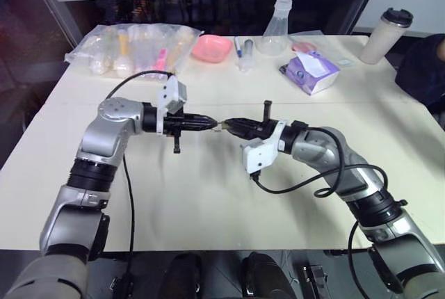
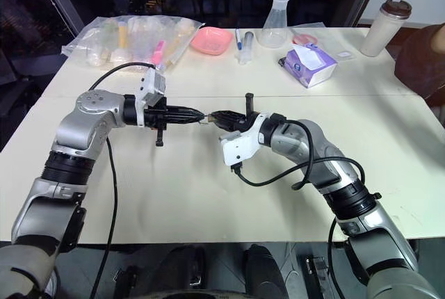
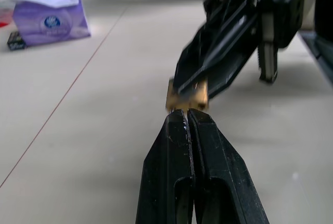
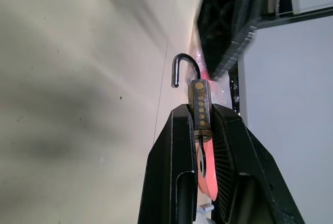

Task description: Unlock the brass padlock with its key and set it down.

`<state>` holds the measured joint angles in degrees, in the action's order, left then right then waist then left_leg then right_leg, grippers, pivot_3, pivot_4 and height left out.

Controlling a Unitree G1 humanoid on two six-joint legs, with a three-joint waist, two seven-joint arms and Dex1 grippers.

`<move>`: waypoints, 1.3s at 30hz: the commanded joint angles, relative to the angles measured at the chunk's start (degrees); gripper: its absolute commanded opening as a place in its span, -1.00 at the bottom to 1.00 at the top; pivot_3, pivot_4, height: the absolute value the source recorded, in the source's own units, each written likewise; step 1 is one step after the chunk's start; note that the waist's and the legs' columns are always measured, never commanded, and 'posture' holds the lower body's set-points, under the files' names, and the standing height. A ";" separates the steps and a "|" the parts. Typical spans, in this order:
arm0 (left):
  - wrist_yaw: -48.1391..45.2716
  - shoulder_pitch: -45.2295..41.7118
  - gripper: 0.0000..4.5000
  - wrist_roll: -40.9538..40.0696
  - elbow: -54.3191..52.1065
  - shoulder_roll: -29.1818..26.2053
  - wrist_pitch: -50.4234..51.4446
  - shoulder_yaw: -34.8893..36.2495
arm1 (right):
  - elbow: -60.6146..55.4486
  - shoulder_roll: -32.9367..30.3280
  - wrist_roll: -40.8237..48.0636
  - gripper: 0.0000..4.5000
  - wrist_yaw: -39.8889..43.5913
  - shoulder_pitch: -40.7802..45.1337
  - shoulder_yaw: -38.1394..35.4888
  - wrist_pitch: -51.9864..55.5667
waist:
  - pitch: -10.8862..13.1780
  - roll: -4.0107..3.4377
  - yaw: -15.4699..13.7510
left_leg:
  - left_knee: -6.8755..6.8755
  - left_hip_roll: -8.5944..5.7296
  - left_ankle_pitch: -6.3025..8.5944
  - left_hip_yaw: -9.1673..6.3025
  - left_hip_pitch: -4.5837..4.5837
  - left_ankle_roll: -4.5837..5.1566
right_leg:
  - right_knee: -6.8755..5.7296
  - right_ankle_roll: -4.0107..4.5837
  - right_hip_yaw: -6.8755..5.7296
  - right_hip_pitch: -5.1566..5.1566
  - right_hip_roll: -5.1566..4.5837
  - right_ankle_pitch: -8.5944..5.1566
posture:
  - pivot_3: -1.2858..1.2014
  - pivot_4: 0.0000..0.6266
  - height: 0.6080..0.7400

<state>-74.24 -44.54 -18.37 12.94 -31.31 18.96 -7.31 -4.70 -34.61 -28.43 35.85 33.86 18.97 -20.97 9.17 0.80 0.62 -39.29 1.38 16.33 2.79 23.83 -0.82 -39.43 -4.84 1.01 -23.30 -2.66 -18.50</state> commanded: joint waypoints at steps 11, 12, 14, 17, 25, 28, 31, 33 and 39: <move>3.00 -1.28 -0.98 3.24 5.41 2.42 -6.31 -0.25 | -2.31 0.38 1.29 -1.00 0.22 1.77 -1.54 -0.17 | 0.00 0.00 0.17 | -0.01 0.01 0.00 0.00 0.00 0.00 | 0.00 0.00 0.00 0.00 0.01 0.00 | 0.03 -0.52 0.62; 2.17 -0.90 -0.98 2.61 4.71 2.24 -5.59 -0.36 | -2.32 0.34 1.33 -1.00 0.22 1.68 -1.61 -0.20 | 0.00 0.00 0.17 | 0.00 0.01 0.00 0.00 0.00 0.00 | 0.00 0.00 0.00 0.00 0.01 0.00 | 0.03 -0.52 0.62; 0.80 -0.15 -0.98 1.30 3.12 1.98 -4.24 -0.36 | -2.35 0.30 1.36 -1.00 0.25 1.58 -1.73 -0.23 | 0.00 0.00 0.18 | 0.00 0.01 0.00 0.00 0.00 0.00 | 0.00 0.00 0.00 0.00 0.01 0.00 | 0.03 -0.52 0.62; -0.21 0.49 -0.98 -0.80 1.24 2.01 -2.34 0.40 | -2.35 0.25 1.39 -1.00 0.32 1.49 -1.80 -0.20 | 0.00 0.00 0.17 | -0.01 0.01 0.00 0.00 0.00 0.00 | 0.00 0.00 0.00 0.00 0.01 0.00 | 0.03 -0.52 0.62; -0.76 1.76 -0.98 -1.19 -1.76 0.30 0.34 -0.09 | -2.15 0.15 1.65 -1.00 0.37 1.47 -1.84 -0.25 | 0.00 0.00 0.20 | 0.00 0.02 0.00 -0.01 0.00 0.00 | 0.00 0.00 0.00 0.01 0.01 0.00 | 0.03 -0.52 0.62; 0.43 1.99 -0.98 1.30 -0.70 -0.16 -1.95 -0.93 | -2.04 0.24 1.73 -1.00 0.37 1.65 -1.80 -0.21 | 0.00 0.00 0.16 | 0.00 0.02 0.00 -0.01 -0.01 0.00 | 0.00 0.00 0.00 0.01 0.01 0.00 | 0.03 -0.52 0.62; 2.69 1.29 -0.98 2.70 1.13 0.72 -3.72 -0.49 | -1.94 0.35 1.78 -1.00 0.36 1.77 -1.76 -0.21 | 0.00 0.00 0.09 | -0.01 0.01 0.00 -0.01 0.00 0.00 | 0.00 0.00 0.00 0.01 0.00 0.00 | 0.03 -0.52 0.62; 4.28 0.61 -0.98 3.41 2.47 1.46 -4.86 -0.09 | -1.83 0.37 1.79 -1.00 0.34 1.85 -1.74 -0.24 | 0.00 0.00 0.10 | -0.01 0.00 0.00 0.00 0.00 0.01 | 0.00 0.00 0.00 0.01 -0.01 0.00 | 0.03 -0.52 0.62; 5.78 -0.20 -0.98 2.34 3.95 2.30 -5.96 2.00 | -1.43 1.19 2.61 -1.00 0.54 0.46 -1.32 0.81 | 0.00 0.00 0.17 | 0.00 0.01 0.00 0.00 0.00 0.01 | 0.00 0.00 0.00 0.00 0.00 0.00 | 0.03 -0.52 0.62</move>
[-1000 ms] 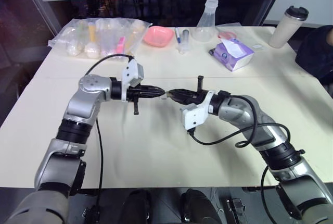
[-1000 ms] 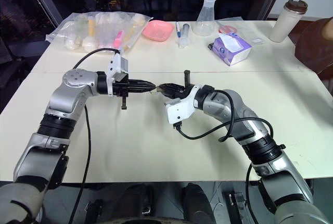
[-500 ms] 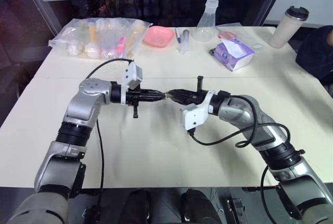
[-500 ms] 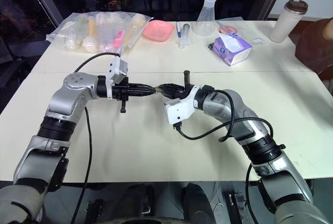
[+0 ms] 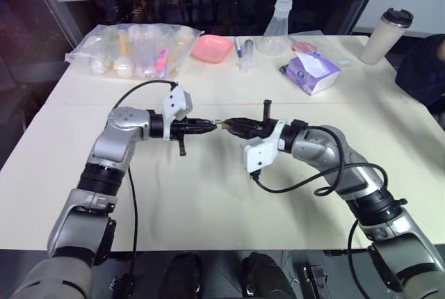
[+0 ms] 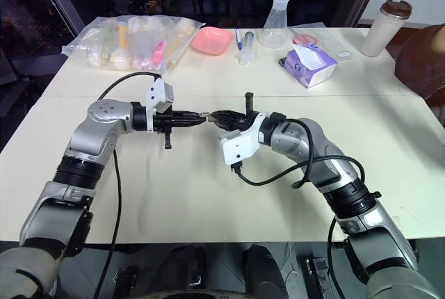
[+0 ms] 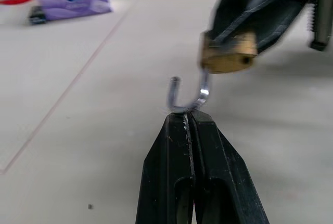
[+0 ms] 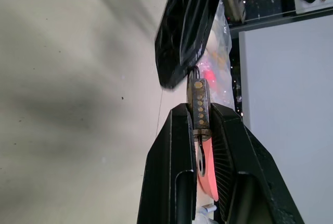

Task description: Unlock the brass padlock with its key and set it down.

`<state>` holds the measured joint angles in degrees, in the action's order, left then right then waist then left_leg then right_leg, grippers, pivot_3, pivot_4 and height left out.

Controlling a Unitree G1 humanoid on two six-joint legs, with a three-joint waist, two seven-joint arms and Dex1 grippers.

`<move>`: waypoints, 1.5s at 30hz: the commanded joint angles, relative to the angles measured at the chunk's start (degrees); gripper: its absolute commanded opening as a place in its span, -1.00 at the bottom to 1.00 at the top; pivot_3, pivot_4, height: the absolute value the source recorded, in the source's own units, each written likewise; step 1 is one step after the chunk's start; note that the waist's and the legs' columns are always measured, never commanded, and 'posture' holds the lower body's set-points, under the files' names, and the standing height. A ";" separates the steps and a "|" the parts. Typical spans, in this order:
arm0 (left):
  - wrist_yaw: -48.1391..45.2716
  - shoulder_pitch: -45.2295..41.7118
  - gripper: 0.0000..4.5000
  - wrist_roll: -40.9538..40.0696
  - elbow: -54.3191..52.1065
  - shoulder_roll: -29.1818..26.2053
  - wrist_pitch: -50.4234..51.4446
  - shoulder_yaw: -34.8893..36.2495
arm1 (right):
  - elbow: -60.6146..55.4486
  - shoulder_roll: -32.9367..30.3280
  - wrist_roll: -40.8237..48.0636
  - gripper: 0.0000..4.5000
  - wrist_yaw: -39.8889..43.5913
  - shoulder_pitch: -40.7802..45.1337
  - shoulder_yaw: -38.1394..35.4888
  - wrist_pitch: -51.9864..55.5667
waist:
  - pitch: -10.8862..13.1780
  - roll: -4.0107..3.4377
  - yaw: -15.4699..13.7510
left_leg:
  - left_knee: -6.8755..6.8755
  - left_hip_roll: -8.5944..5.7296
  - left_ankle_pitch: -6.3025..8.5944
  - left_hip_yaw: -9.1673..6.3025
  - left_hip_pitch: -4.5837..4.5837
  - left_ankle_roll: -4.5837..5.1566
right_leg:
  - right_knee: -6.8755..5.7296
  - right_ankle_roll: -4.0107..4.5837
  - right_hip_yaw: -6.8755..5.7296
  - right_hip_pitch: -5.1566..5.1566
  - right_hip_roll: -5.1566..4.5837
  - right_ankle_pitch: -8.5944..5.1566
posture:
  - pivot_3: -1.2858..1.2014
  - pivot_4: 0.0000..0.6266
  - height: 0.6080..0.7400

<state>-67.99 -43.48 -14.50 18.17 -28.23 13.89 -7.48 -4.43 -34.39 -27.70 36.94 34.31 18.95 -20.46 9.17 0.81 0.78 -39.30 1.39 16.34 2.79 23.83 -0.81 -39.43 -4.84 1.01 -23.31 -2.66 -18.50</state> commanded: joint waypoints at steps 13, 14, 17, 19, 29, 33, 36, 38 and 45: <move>-3.09 6.33 -0.98 -2.63 -7.50 -9.53 4.61 3.84 | 22.76 5.81 -2.82 -1.00 -10.35 3.18 2.65 -5.07 | 0.00 0.00 -0.11 | 0.02 -0.01 0.00 0.05 -0.03 0.00 | -0.01 0.00 0.01 0.00 0.00 0.00 | 0.03 -0.52 0.62; -2.79 6.61 -0.98 -2.85 -8.25 -9.56 5.22 4.05 | 23.71 6.26 -2.32 -1.00 -10.41 3.32 2.64 -5.23 | 0.00 0.00 -0.12 | 0.00 -0.01 0.00 0.05 -0.03 0.00 | -0.01 0.00 0.01 0.01 -0.01 0.00 | 0.03 -0.52 0.62; -1.51 7.63 -0.98 -3.47 -10.73 -9.46 6.68 4.55 | 25.96 8.65 1.37 -1.00 -8.31 2.78 2.16 -3.38 | 0.00 0.00 0.13 | 0.02 0.01 0.00 0.04 -0.03 -0.01 | -0.01 0.00 0.02 0.01 -0.01 0.00 | 0.03 -0.52 0.62; -0.57 8.31 -0.98 -3.78 -12.09 -9.36 7.34 4.81 | 26.11 10.53 6.09 -1.00 -4.66 1.58 0.98 0.65 | 0.00 0.00 0.33 | 0.03 0.04 0.00 0.03 -0.05 -0.01 | -0.02 0.00 0.02 0.02 0.01 0.00 | 0.03 -0.52 0.62; 1.12 9.61 -1.00 -4.88 -14.31 -9.20 9.08 4.84 | 17.66 7.23 9.29 0.29 3.22 -2.22 0.69 7.16 | 0.00 0.00 0.11 | 0.04 0.04 0.01 0.03 -0.05 0.01 | -0.03 0.00 0.02 0.01 -0.01 0.00 | 0.03 -0.52 0.62; 1.95 11.42 -1.00 -6.94 -17.60 -10.06 12.11 6.40 | 6.09 1.45 12.78 0.99 9.74 -7.38 -1.20 11.49 | 0.00 0.00 -0.13 | 0.04 0.03 0.03 0.02 -0.04 0.05 | -0.01 0.00 0.02 0.02 -0.03 0.00 | 0.03 -0.52 0.62; 2.19 12.28 -1.00 -7.40 -19.29 -11.38 12.51 7.04 | -2.66 -2.68 16.95 0.99 14.15 -10.72 -3.63 16.40 | 0.00 0.00 -0.11 | 0.05 0.03 0.20 -0.01 -0.03 0.33 | 0.02 0.00 0.01 0.04 -0.04 0.00 | 0.03 -0.52 0.62; 2.29 12.36 -1.00 -7.43 -19.43 -11.81 12.36 7.04 | -6.07 -3.92 19.72 0.99 15.66 -11.73 -5.54 20.31 | 0.00 0.00 0.01 | 0.04 0.04 0.20 -0.01 -0.05 0.34 | 0.00 0.01 0.01 0.05 -0.03 0.00 | 0.03 -0.52 0.62; 2.73 14.27 -1.00 -8.27 -21.91 -13.07 13.54 7.70 | -14.23 -9.12 28.10 0.99 20.10 -13.07 -12.62 35.07 | 0.00 0.00 -0.06 | 0.05 0.05 0.20 0.00 -0.19 0.35 | -0.03 0.01 0.02 0.15 -0.02 0.01 | 0.03 -0.52 0.62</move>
